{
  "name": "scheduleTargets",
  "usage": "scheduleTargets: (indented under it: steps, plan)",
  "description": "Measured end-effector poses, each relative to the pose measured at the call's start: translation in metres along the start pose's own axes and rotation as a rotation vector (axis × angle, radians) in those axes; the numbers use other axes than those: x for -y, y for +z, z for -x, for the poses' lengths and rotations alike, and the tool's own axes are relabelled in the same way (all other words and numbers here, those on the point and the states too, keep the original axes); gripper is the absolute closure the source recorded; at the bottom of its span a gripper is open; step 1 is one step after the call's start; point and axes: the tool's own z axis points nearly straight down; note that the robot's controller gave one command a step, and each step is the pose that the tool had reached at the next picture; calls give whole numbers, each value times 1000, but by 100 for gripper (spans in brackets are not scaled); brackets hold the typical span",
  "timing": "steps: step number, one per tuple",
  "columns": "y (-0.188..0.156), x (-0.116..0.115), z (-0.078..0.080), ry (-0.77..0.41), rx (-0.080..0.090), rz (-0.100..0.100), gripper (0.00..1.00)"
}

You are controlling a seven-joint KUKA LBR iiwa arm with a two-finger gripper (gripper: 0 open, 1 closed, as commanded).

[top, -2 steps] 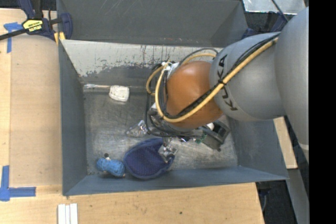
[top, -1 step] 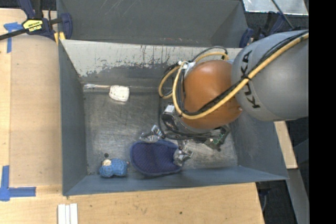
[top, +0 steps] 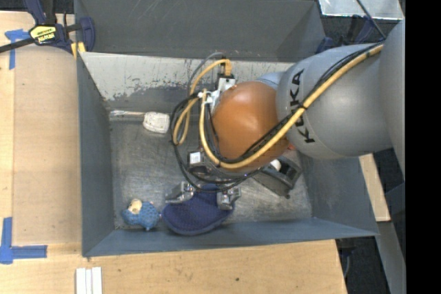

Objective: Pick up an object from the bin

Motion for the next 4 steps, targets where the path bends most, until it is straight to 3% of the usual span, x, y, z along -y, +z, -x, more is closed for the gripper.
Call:
scheduleTargets:
  steps: [1, 2, 3, 4]
  plan:
    - [-1, 0, 0, 3, -1, 0, 100]
    - [-39, 4, 1, 6, 5, 4, 100]
    - [-56, 6, 1, 9, 2, 11, 100]
    - [-103, 8, 2, 12, 2, 10, 100]
